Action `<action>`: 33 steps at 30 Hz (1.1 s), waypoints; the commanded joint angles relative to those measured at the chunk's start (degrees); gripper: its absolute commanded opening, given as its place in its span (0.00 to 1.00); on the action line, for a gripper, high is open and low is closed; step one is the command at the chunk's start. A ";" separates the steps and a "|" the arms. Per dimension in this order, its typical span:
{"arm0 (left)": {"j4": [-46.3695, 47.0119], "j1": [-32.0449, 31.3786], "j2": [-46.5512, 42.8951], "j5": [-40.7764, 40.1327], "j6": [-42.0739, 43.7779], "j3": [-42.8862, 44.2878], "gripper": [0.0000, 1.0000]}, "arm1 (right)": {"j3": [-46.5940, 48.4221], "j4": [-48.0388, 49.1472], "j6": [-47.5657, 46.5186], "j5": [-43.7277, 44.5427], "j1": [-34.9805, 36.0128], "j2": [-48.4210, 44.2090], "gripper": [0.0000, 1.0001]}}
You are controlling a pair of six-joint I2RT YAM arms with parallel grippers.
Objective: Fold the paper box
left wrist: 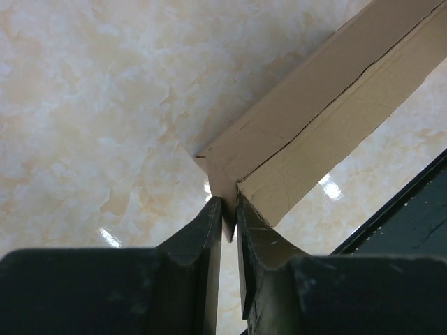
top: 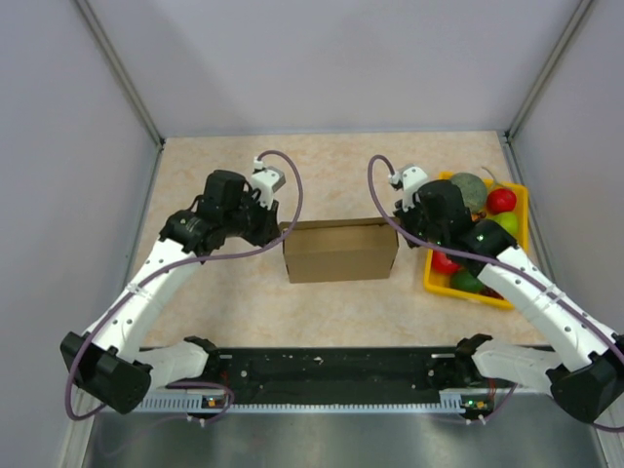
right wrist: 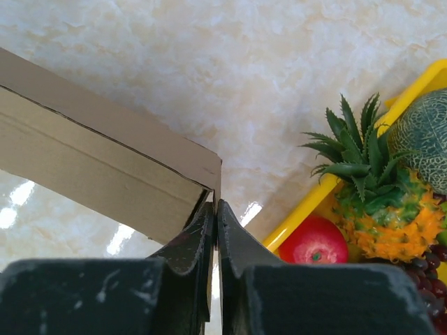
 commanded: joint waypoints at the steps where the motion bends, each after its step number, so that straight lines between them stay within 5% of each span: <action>1: 0.32 -0.30 1.89 3.95 -3.52 3.13 0.16 | 1.72 1.97 3.00 -1.68 -0.56 0.42 0.00; 14: 1.20 -0.74 3.92 7.74 -6.70 4.72 0.00 | 8.22 -5.58 8.37 -1.60 -0.64 3.67 0.00; 33: 4.36 -2.50 3.92 8.44 -8.46 1.99 0.00 | 19.48 -17.46 28.14 -0.19 -0.64 12.55 0.00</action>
